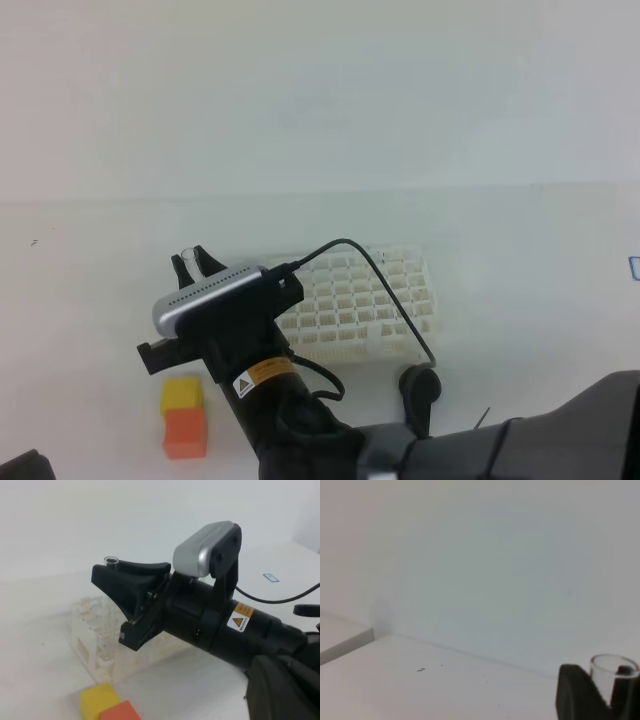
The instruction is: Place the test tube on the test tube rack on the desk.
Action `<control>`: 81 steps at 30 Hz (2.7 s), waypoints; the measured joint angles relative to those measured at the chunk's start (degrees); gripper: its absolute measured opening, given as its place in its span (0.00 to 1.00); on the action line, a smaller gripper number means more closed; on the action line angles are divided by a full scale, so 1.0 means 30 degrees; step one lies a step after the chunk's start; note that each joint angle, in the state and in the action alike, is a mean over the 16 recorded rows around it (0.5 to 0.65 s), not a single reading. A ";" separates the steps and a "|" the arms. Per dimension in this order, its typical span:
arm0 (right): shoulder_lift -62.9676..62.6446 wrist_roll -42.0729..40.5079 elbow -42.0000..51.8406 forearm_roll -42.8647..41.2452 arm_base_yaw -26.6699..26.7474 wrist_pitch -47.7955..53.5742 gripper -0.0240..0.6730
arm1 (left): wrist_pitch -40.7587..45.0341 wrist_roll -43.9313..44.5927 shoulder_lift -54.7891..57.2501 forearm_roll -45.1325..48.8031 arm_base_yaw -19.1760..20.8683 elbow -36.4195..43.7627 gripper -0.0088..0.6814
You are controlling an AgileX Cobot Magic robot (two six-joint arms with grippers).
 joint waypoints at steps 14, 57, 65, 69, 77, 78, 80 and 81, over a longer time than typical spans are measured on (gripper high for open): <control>0.0078 -0.0063 -0.0082 0.0272 0.0000 0.0659 0.22 | 0.0000 0.0000 0.0010 0.0000 0.0000 0.0000 0.01; -0.8011 -0.3448 0.0506 -0.0034 0.0020 0.6350 0.40 | 0.0056 0.0000 0.0010 0.0000 0.0000 0.0000 0.01; -1.4188 -0.4452 0.2742 -0.3084 0.0036 0.8995 0.15 | 0.0079 0.0000 0.0010 0.0000 0.0000 0.0000 0.01; -1.7357 -0.4875 0.4484 -0.4711 0.0040 1.0250 0.06 | 0.0082 0.0000 0.0010 0.0000 0.0000 0.0000 0.01; -2.2245 -0.5295 0.8268 -0.7019 -0.0257 1.3547 0.04 | 0.0082 0.0000 0.0010 0.0000 0.0000 0.0000 0.01; -2.2677 -0.5302 0.8727 -0.7174 -0.0349 1.3917 0.03 | 0.0082 0.0000 0.0010 0.0000 0.0000 0.0000 0.01; -2.3476 -0.5308 0.9671 -0.7367 -0.0555 1.4602 0.03 | 0.0086 0.0000 0.0010 0.0000 0.0000 0.0000 0.01; -2.3856 -0.5309 1.0159 -0.7426 -0.0670 1.4906 0.03 | 0.0090 0.0000 0.0010 0.0000 0.0000 0.0000 0.01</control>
